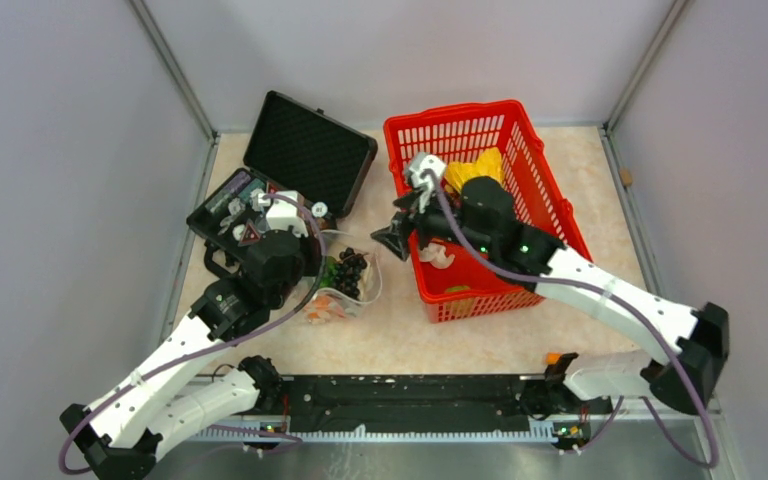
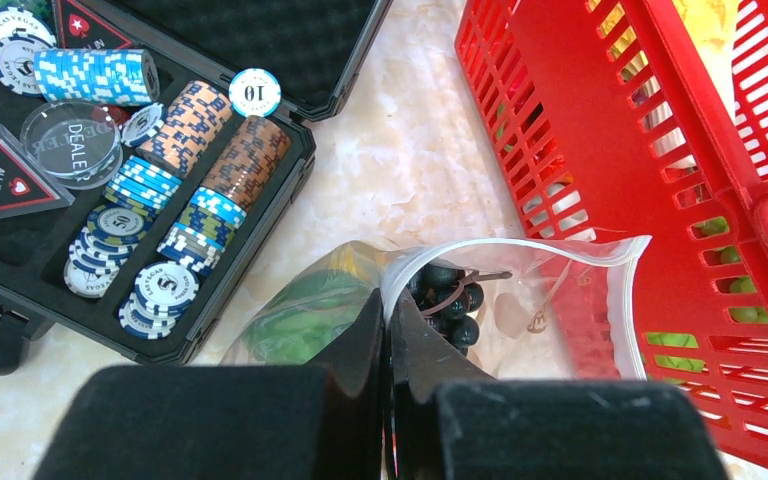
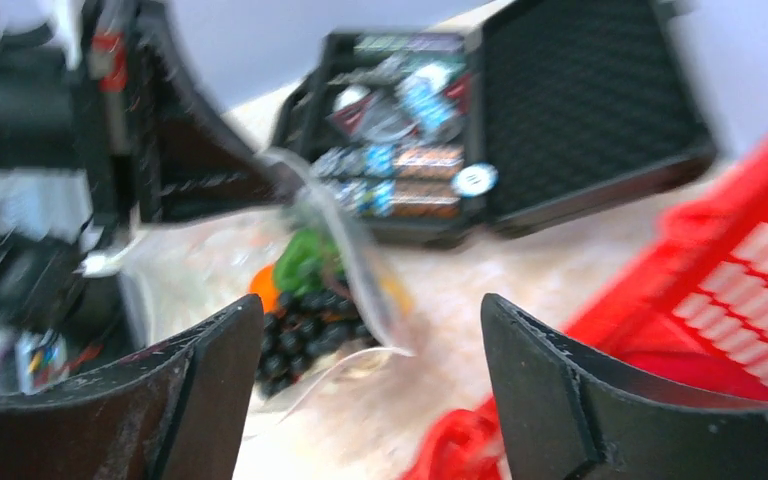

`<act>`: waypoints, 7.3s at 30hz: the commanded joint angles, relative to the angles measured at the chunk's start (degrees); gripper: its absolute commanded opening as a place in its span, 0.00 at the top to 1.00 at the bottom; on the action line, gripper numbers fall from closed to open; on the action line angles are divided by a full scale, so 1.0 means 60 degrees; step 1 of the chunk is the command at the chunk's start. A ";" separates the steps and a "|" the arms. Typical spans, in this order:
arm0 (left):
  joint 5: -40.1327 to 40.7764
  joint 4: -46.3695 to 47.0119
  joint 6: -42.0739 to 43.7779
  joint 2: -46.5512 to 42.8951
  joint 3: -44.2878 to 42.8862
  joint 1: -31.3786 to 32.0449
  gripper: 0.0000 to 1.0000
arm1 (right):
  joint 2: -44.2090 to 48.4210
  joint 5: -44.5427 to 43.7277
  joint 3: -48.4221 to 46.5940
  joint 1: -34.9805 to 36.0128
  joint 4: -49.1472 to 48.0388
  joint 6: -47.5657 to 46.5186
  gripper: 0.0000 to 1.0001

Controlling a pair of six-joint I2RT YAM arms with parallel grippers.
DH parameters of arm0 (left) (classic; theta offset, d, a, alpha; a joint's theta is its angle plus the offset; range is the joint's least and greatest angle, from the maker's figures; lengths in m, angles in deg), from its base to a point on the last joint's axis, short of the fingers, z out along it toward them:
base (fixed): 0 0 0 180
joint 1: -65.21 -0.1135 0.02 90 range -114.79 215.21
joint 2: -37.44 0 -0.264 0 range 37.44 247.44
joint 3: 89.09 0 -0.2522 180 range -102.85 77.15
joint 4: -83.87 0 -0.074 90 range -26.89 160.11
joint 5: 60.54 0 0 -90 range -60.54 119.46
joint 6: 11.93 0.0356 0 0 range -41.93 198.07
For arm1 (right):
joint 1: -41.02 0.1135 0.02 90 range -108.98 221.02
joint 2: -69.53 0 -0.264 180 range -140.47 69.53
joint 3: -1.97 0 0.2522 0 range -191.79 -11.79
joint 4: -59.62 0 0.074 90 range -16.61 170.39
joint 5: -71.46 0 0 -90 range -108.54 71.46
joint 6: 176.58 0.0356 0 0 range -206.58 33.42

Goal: Place the food in the zip-top bag and seal the zipper
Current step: Place the fake fruit in the zipper food storage bag, then pick up the fake vegetable from the bin, then place the fake vegetable in the zipper food storage bag.

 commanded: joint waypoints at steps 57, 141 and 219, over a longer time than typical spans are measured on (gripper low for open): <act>-0.0008 0.0577 0.0019 0.0080 -0.0069 -0.0136 0.98 | -0.5486 0.1426 -0.1388 -0.4065 0.4918 0.0795 0.62; -0.0115 0.0678 0.0106 0.0148 -0.0116 -0.0143 0.98 | -0.1880 0.2971 -0.1618 0.0127 0.2220 0.0207 1.00; 0.0762 0.0091 -0.0289 -0.0654 0.0046 -0.0671 0.99 | 0.0858 -0.4231 0.0323 0.1445 -0.1423 0.0054 0.28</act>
